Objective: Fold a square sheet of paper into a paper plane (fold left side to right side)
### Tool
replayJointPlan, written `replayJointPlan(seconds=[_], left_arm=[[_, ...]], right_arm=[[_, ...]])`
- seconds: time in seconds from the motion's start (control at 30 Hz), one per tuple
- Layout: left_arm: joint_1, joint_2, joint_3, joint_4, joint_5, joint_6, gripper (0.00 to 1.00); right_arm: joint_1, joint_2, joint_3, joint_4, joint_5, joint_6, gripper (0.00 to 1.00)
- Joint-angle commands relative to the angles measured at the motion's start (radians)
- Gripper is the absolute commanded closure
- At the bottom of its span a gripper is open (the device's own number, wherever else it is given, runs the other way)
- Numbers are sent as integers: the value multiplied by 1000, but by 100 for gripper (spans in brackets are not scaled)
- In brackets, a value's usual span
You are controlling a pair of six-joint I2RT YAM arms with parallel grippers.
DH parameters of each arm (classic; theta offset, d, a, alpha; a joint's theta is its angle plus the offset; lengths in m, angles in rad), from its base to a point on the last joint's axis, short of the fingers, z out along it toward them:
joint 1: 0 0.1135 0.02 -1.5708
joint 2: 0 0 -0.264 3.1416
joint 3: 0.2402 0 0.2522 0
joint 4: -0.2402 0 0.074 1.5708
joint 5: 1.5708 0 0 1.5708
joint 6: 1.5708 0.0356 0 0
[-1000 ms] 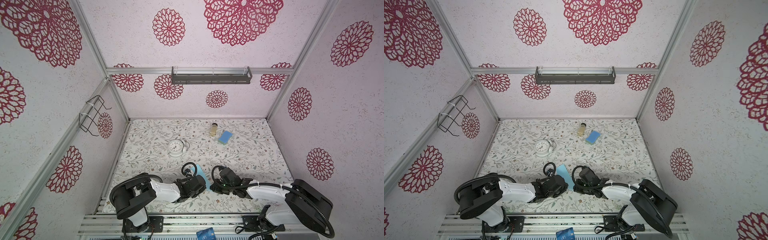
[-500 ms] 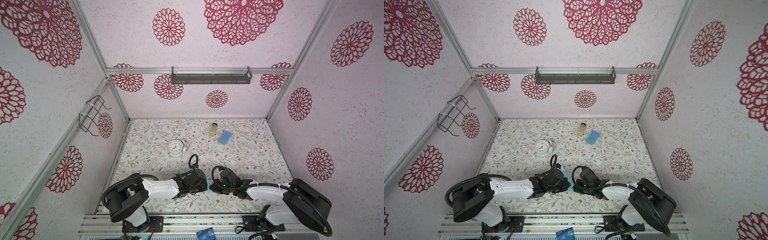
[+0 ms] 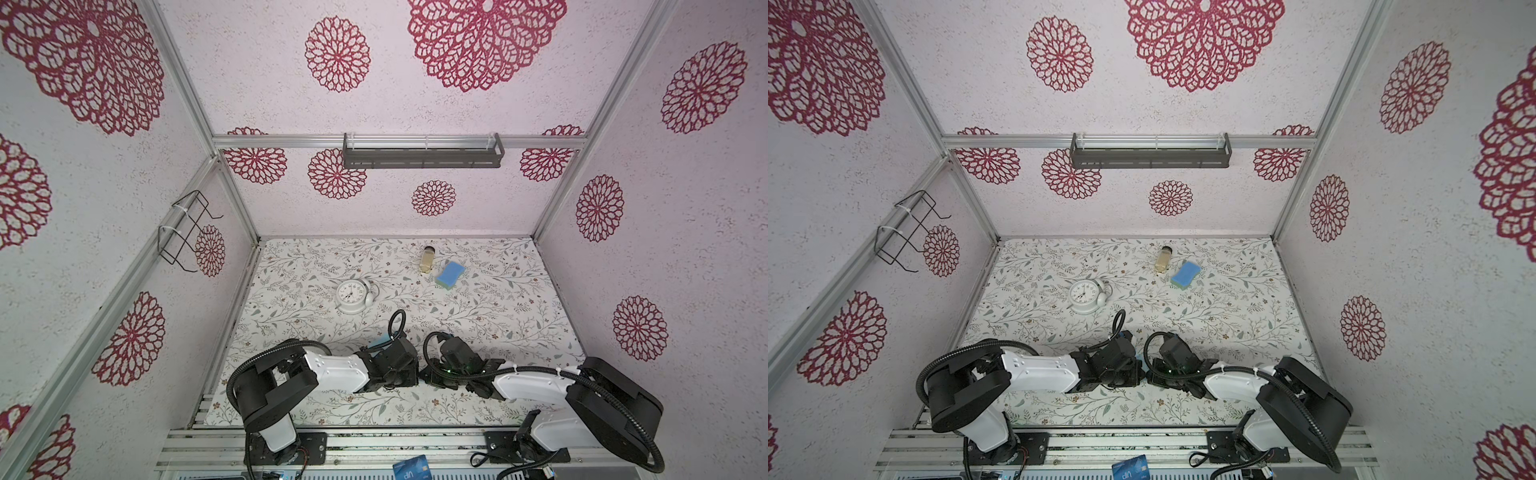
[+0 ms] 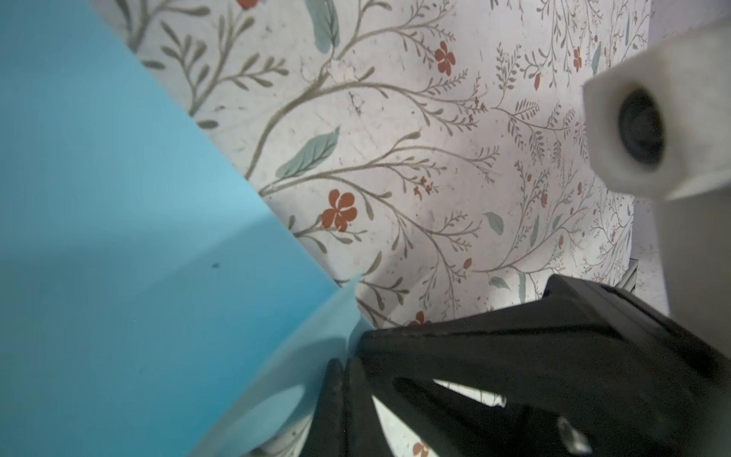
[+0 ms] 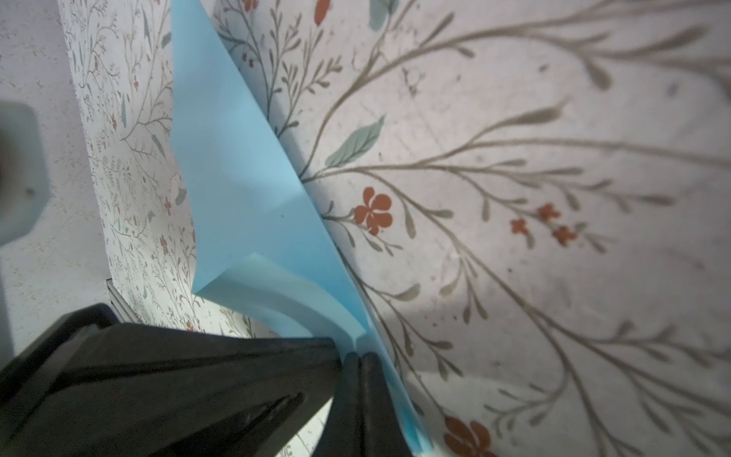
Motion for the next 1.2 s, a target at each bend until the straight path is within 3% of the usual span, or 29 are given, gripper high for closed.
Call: replayJointPlan(seconds=[0.0,0.4,0.83,1.0,1.17], left_arm=[[11,-4,-31,12,-1,-9,100],[43,-95,-179,16,-33,-41,100],[156,-249,-399,-16,-68,-74,100],[211,-347,-486,-38,-79,-93,100],[235,-498,-472,-161,-99,-56,100]], right_arm=[[4,13,-23,-69,35,-16,100],[4,11,-26,-74,38,-15,100],[3,2,-31,-73,40,-14,100],[4,4,-33,-68,36,-13,100],[3,6,-31,-63,32,-18,100]])
